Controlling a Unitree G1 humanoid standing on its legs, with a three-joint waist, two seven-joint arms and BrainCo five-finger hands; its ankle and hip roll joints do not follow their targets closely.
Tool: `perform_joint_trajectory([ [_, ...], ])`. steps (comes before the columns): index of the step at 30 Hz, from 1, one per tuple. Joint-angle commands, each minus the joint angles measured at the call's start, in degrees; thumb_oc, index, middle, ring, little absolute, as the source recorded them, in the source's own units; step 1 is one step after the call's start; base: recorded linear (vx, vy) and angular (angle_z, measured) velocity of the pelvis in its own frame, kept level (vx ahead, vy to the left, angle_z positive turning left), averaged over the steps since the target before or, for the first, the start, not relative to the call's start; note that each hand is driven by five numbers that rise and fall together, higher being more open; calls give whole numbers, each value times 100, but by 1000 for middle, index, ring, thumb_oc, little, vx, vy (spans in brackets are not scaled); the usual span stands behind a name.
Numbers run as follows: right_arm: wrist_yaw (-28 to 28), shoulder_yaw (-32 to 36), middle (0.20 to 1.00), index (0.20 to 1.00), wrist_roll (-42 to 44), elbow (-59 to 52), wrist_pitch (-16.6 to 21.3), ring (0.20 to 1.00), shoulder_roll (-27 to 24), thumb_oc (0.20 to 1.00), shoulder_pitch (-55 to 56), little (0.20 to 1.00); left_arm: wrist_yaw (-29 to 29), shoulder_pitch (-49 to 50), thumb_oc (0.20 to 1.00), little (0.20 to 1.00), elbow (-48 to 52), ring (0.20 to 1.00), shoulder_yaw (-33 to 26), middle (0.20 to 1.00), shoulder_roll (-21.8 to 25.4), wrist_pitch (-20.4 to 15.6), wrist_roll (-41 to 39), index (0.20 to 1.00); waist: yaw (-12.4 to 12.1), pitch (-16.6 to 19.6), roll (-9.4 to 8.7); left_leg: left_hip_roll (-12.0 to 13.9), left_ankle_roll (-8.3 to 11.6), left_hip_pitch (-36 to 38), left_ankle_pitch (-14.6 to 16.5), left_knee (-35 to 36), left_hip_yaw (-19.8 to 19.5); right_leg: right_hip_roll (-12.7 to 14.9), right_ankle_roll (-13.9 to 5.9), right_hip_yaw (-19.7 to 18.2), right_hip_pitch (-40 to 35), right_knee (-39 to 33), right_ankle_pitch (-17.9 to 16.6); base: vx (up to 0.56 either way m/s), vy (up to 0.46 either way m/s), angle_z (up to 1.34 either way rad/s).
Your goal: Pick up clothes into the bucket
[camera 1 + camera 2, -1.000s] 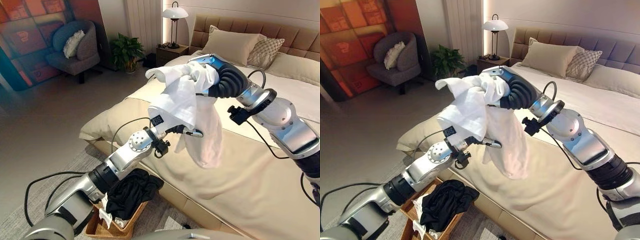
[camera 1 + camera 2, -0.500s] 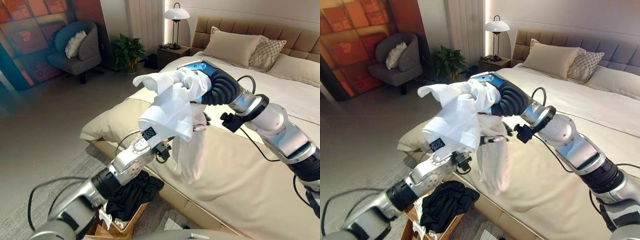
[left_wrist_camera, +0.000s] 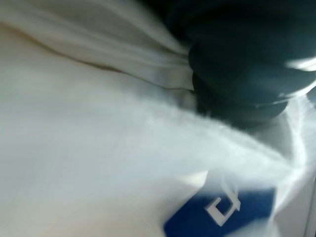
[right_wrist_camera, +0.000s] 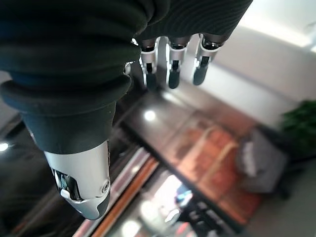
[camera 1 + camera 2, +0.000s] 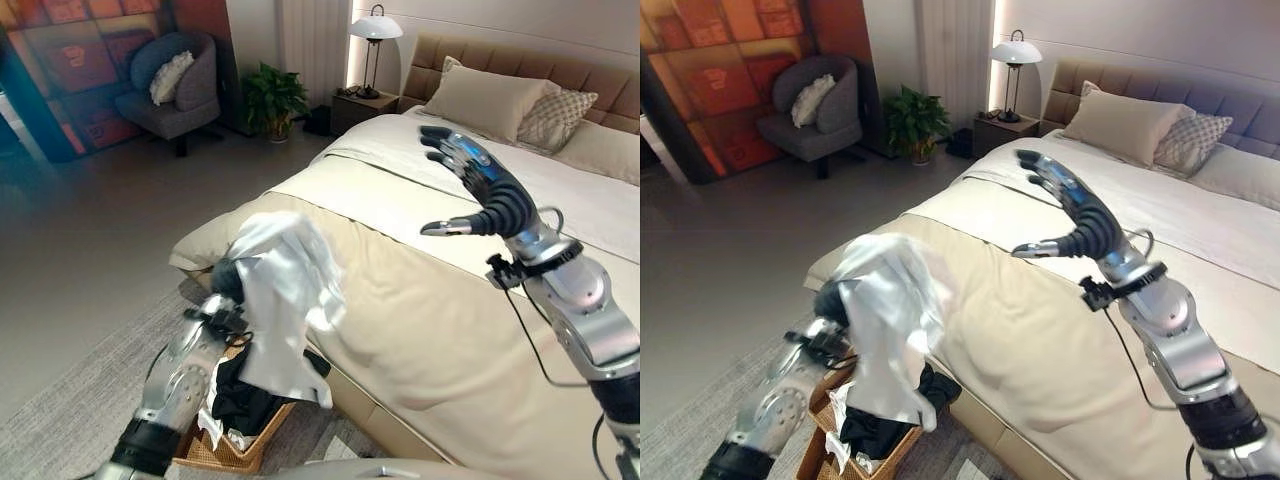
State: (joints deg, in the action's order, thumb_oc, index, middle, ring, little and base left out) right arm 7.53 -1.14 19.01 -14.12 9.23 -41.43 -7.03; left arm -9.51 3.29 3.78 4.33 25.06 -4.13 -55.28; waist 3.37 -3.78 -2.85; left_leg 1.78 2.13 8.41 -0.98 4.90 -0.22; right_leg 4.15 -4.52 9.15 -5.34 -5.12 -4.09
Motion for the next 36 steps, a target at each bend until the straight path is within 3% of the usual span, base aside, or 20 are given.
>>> perform_joint_trajectory([
  [1, -87, 456, 1000, 1000, -256, 152, 98, 1000, 261, 1000, 77, 1000, -64, -139, 200, 200, 394, 200, -500, 200, 78, -563, -20, 200, -98, 159, -114, -57, 52, -286, 308, -513, -189, 196, -163, 133, -121, 646, 659, 1, 11, 13],
  [6, -47, 727, 1000, 1000, -474, 764, -25, 1000, 966, 1000, 988, 1000, 143, 70, 200, 200, 243, 200, -1188, 200, -72, -783, 545, 200, -107, 92, -92, -83, 46, -347, 293, -532, -260, 205, -142, 191, -89, 681, 681, -10, 12, 9],
  [11, -48, 738, 1000, 1000, -1046, 1574, -175, 1000, 1323, 1000, 1767, 1000, 769, 124, 200, 200, -61, 200, -1934, 200, 84, -1061, 1628, 200, -95, -88, -65, -115, 52, -511, 293, -640, -322, 219, -125, 222, 26, 766, 703, -43, 10, 9],
  [14, -177, 649, 1000, 1000, -1300, 2227, -231, 1000, 1427, 1000, 1998, 1000, 1069, 44, 200, 200, -283, 200, -2165, 200, 202, -1162, 1910, 200, -79, -335, -32, -161, 40, -727, 313, -853, -356, 254, -116, 199, 229, 959, 728, -119, 28, 4],
  [15, -259, 580, 1000, 1000, -1371, 2678, -222, 1000, 1461, 1000, 2013, 1000, 1247, -80, 200, 200, -438, 200, -2234, 200, 290, -1257, 1990, 200, -53, -620, 16, -234, 10, -1014, 348, -1136, -402, 310, -85, 162, 576, 1337, 782, -193, 44, 1],
  [17, -262, 577, 1000, 1000, -1369, 2698, -211, 1000, 1461, 1000, 1992, 1000, 1247, -95, 200, 200, -449, 200, -2234, 200, 294, -1263, 1990, 200, -50, -606, 13, -240, 8, -1065, 364, -1179, -402, 319, -85, 158, 630, 1390, 805, -167, 52, 4],
  [18, -389, 496, 1000, 1000, -1446, 3119, -195, 1000, 1436, 1000, 1905, 1000, 1414, -289, 200, 200, -631, 200, -2209, 200, 355, -1369, 2002, 200, -17, -920, 83, -330, -44, -1452, 420, -1545, -420, 407, -50, 130, 1027, 1802, 858, -273, 96, 8],
  [22, -711, 301, 1000, 1000, -1532, 3841, -128, 1000, 1276, 1000, 1574, 1000, 1961, -832, 200, 200, -946, 200, -2071, 200, 621, -1578, 2266, 200, 36, -1496, 160, -401, -133, -2582, 589, -2620, -396, 608, 63, -42, 2117, 2839, 1035, -272, 86, 8],
  [24, -757, 259, 1000, 1000, -1548, 3963, -108, 1000, 1236, 1000, 1506, 1000, 2039, -940, 200, 200, -1046, 200, -2030, 200, 704, -1611, 2314, 200, 29, -1534, 155, -417, -141, -2876, 711, -2924, -388, 643, 91, -95, 2414, 3144, 1176, -160, 25, 4],
  [25, -864, 236, 1000, 1000, -1512, 4119, -64, 1000, 1170, 1000, 1420, 1000, 2221, -1152, 200, 200, -1217, 200, -1951, 200, 912, -1636, 2417, 200, 68, -1689, 140, -439, -167, -3317, 797, -3309, -397, 694, 124, -145, 2855, 3554, 1272, -171, 23, 5],
  [30, -979, 159, 1000, 1000, -1432, 4227, 24, 1000, 1079, 1000, 1260, 1000, 2435, -1560, 200, 200, -1586, 200, -1812, 200, 1339, -1685, 2425, 200, 131, -1896, 78, -460, -211, -4237, 905, -3999, -406, 715, 161, -289, 3746, 4151, 1355, -136, 10, -2],
  [31, -1022, 68, 1000, 1000, -1377, 4220, 69, 1000, 1036, 1000, 1197, 1000, 2536, -1781, 200, 200, -1771, 200, -1691, 200, 1502, -1673, 2380, 200, 169, -2027, 54, -432, -180, -4541, 1109, -4291, -432, 674, 129, -391, 4051, 4403, 1526, -66, -12, -6],
  [36, -1186, -134, 1000, 1000, -1244, 4103, 158, 1000, 960, 1000, 970, 1000, 2897, -2594, 200, 200, -2358, 200, -1235, 200, 1994, -1609, 2420, 200, 257, -2292, -54, -377, -213, -5472, 1133, -4831, -414, 618, 93, -507, 4975, 4782, 1476, -112, 8, -11],
])
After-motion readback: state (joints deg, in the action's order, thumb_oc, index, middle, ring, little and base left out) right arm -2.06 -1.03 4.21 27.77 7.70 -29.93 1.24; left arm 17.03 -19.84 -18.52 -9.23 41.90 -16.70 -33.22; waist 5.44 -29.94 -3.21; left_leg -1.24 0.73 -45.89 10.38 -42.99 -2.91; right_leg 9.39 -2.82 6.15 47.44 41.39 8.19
